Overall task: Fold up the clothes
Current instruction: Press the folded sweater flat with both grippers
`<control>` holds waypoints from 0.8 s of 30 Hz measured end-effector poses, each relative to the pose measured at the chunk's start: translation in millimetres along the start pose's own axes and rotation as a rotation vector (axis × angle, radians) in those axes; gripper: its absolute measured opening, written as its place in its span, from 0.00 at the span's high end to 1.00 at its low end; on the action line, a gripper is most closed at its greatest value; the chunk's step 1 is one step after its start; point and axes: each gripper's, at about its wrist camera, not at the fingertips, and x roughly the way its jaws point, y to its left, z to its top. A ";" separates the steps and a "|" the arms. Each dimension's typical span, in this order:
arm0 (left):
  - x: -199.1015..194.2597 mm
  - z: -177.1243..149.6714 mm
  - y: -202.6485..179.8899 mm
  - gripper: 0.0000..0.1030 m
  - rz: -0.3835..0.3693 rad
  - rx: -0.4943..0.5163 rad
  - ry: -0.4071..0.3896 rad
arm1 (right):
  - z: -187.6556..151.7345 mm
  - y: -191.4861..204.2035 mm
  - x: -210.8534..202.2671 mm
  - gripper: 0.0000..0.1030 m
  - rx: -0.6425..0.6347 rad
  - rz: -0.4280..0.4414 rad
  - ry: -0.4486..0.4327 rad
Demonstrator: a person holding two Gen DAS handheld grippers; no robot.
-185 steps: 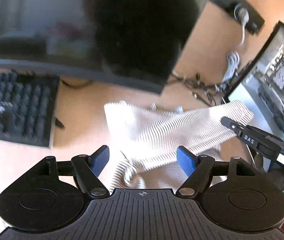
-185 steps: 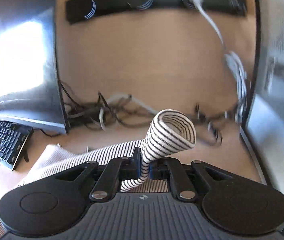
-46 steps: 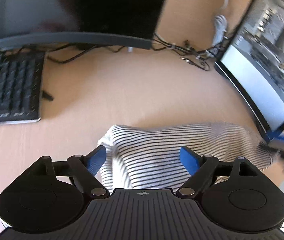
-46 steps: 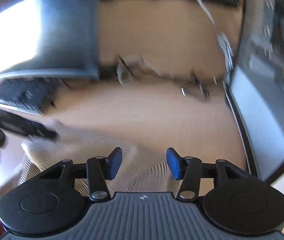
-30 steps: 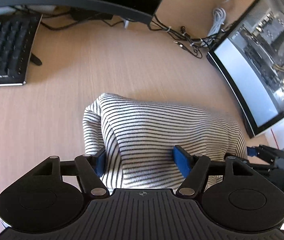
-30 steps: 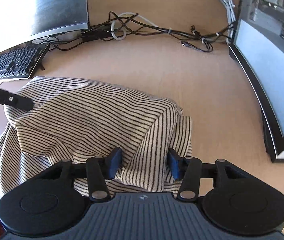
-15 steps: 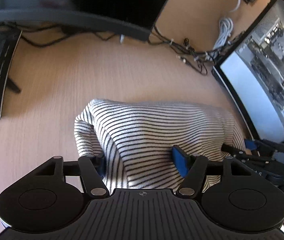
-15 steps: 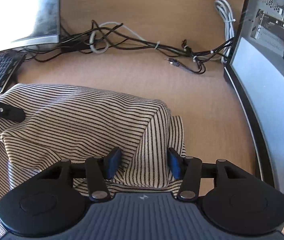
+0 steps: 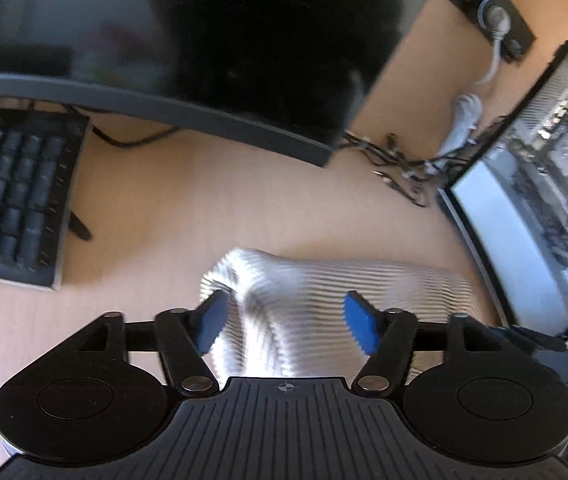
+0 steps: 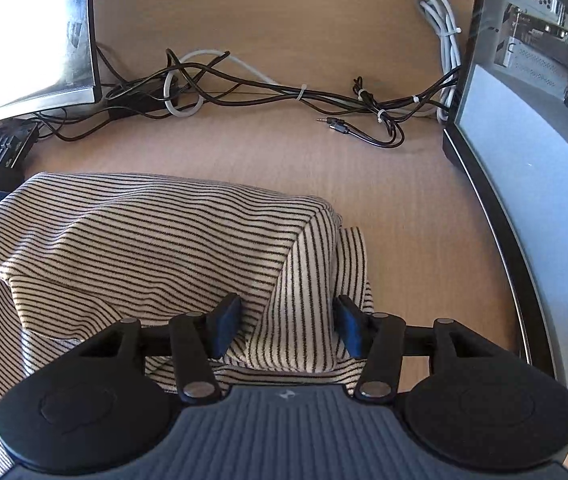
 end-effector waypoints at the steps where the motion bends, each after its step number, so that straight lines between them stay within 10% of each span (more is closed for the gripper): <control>1: 0.1 -2.0 -2.3 0.28 -0.012 0.005 0.008 | -0.1 0.1 -0.1 0.51 -0.001 -0.001 -0.001; 16: -1.8 -19.1 -2.4 0.35 0.131 0.088 -0.013 | 5.0 20.4 -44.7 0.51 -0.138 -0.058 -0.107; 24: -20.8 -22.0 -9.9 0.35 0.140 0.080 -0.035 | -6.2 45.9 -20.7 0.52 -0.249 0.003 -0.002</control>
